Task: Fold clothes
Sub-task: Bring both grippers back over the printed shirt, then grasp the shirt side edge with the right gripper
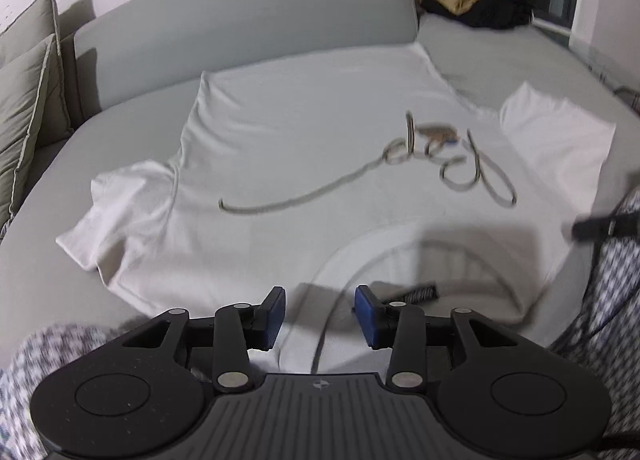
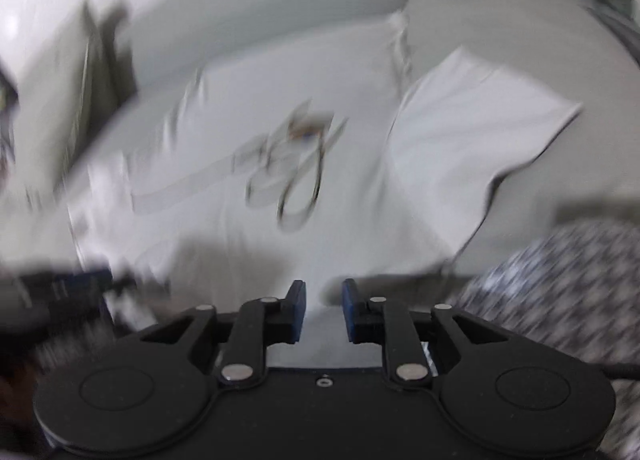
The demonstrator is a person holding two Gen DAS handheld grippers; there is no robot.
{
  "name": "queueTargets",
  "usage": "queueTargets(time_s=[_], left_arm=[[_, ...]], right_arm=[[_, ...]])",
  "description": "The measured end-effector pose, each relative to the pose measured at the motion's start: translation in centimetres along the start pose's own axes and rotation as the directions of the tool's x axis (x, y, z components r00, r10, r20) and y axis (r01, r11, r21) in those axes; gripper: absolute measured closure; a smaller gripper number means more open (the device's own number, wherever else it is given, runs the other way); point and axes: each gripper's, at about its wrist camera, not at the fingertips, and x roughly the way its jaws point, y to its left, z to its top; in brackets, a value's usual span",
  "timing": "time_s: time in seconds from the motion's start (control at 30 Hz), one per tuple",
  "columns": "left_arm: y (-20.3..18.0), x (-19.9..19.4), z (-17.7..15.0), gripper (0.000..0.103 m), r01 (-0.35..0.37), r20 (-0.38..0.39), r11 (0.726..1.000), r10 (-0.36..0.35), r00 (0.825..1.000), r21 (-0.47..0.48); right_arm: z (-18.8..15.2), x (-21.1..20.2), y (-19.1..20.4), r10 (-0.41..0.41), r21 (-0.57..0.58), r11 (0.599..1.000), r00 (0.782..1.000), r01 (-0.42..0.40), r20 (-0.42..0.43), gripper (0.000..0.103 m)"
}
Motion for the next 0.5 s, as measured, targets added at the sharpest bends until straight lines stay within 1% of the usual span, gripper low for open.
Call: queueTargets(time_s=[0.03,0.07,0.1,0.17,0.2,0.23,0.27,0.3,0.33,0.4,0.5], left_arm=[[0.2,-0.2,0.5,0.061,-0.003,0.009,1.000,0.003,1.000,-0.013],[0.5,-0.4,1.0,0.060,0.000,0.020,1.000,0.000,1.000,-0.028],[0.8,-0.6,1.4,0.060,0.006,0.030,0.999,-0.005,1.000,-0.045],[1.2,-0.8,2.0,0.054,0.026,0.046,0.997,-0.022,0.999,-0.075],[1.4,-0.8,2.1,0.054,0.034,0.049,0.996,-0.030,0.998,-0.087],[1.4,-0.7,2.1,0.054,0.038,0.049,0.995,-0.034,0.998,-0.093],[1.3,-0.6,2.1,0.054,0.037,0.045,0.995,-0.033,0.998,-0.091],[1.2,-0.5,2.0,0.054,0.033,0.039,0.996,-0.030,0.999,-0.087],[1.1,-0.4,1.8,0.054,0.030,0.033,0.996,-0.027,0.999,-0.083],[0.9,-0.2,1.6,0.054,0.026,0.021,0.997,-0.024,0.999,-0.077],[0.7,0.0,1.3,0.053,0.022,0.003,0.997,-0.022,1.000,-0.076]], right_arm=[[1.0,-0.9,-1.3,0.002,0.064,0.998,0.998,-0.006,0.055,0.066],[1.9,-1.9,-2.7,-0.004,0.132,0.991,0.994,-0.011,0.110,0.054],[2.8,-2.8,-4.1,-0.013,0.199,0.980,0.986,-0.020,0.164,0.048],[4.1,-3.9,-7.5,-0.057,0.331,0.943,0.972,-0.023,0.228,0.048],[4.6,-4.1,-9.2,-0.081,0.394,0.919,0.967,-0.021,0.240,0.049],[4.7,-4.0,-10.8,-0.100,0.452,0.892,0.966,-0.019,0.238,0.051],[4.8,-3.9,-12.3,-0.117,0.507,0.862,0.966,-0.017,0.230,0.055],[4.8,-3.7,-13.5,-0.124,0.546,0.838,0.967,-0.017,0.222,0.060],[4.7,-3.3,-14.6,-0.128,0.578,0.816,0.969,-0.019,0.213,0.062],[4.5,-2.5,-15.9,-0.127,0.606,0.795,0.972,-0.019,0.197,0.068],[4.6,-1.6,-16.4,-0.104,0.594,0.803,0.969,-0.050,0.223,0.070]])
